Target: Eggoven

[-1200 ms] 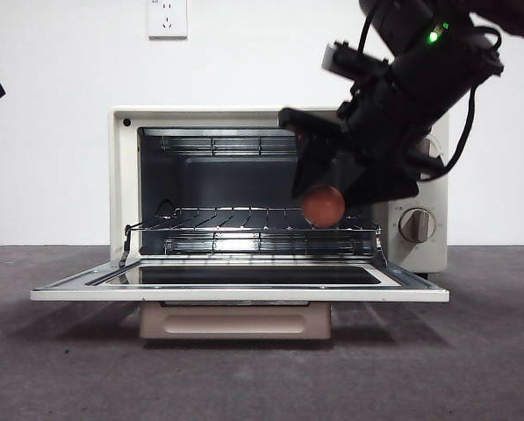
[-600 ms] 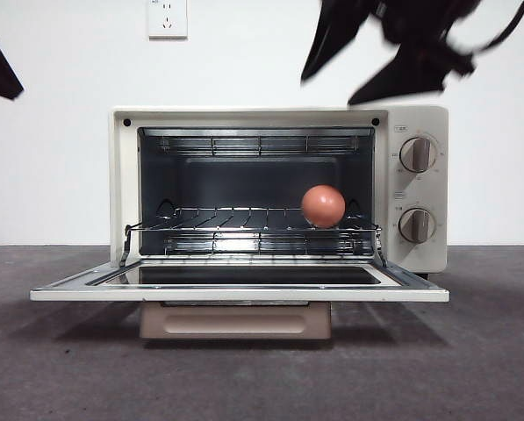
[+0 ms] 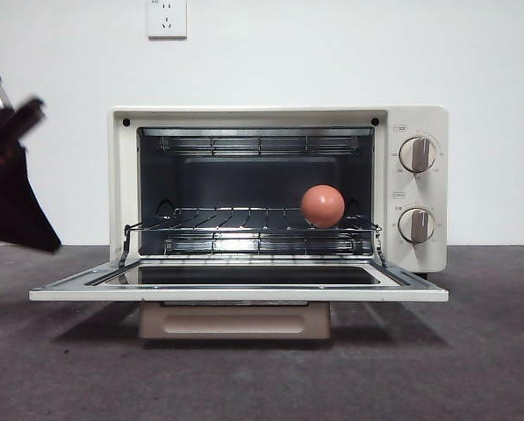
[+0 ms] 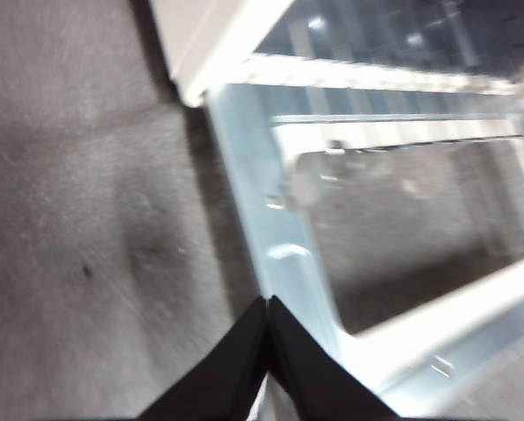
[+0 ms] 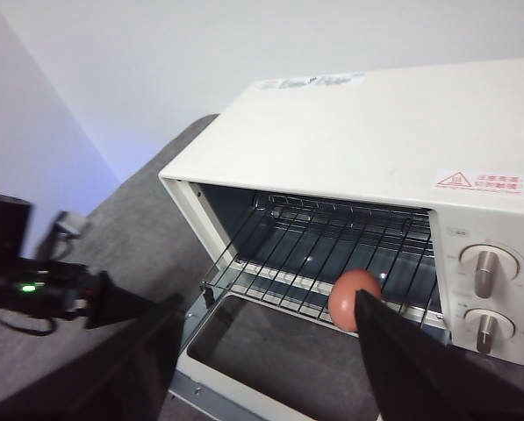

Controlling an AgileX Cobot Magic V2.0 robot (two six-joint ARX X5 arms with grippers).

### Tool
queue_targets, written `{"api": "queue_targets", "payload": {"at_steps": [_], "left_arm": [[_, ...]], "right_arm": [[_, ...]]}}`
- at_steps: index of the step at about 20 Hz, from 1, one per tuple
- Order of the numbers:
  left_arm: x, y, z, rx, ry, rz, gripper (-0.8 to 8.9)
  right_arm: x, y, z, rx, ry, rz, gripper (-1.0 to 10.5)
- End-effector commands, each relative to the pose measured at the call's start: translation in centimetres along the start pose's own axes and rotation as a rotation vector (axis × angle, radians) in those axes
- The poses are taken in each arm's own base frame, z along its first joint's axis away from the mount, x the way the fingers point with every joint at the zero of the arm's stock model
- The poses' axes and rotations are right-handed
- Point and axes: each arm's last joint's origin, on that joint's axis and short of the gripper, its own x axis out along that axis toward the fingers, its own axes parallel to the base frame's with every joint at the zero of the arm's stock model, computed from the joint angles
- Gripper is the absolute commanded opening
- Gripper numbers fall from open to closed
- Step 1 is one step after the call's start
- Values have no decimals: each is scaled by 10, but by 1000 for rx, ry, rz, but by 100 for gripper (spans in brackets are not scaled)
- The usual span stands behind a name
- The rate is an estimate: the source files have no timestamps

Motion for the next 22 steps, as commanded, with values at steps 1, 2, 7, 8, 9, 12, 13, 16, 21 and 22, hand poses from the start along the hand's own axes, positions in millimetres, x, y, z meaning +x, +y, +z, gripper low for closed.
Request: {"api": "queue_targets", "payload": {"at_steps": [1, 2, 7, 8, 9, 12, 13, 16, 21, 22], "left_arm": [[19, 11, -1, -37, 29, -3, 6], [26, 15, -2, -49, 33, -7, 6], [50, 25, -9, -89, 77, -52, 6], [53, 25, -11, -94, 93, -54, 6], [55, 25, -13, -95, 104, -67, 6], [57, 23, -13, -96, 114, -133, 6], [57, 22, -12, -102, 114, -166, 6], [56, 20, -12, -119, 124, -245, 6], [52, 21, -1, -177, 73, -374, 6], [50, 23, 3, -193, 50, -394, 6]], "right_arm": [[-9, 2, 2, -15, -19, 9, 311], [-12, 2, 2, -16, -30, 0, 311], [-15, 2, 1, -15, -31, -9, 311], [-15, 2, 1, -15, -30, -9, 311], [-15, 2, 1, -15, -30, -9, 311], [-15, 2, 1, -15, -31, -12, 311], [-15, 2, 1, -14, -32, -13, 311], [-15, 2, 1, -14, -32, -15, 311], [-15, 2, 1, -14, -29, -16, 311], [-15, 2, 1, -11, -28, -16, 311]]}}
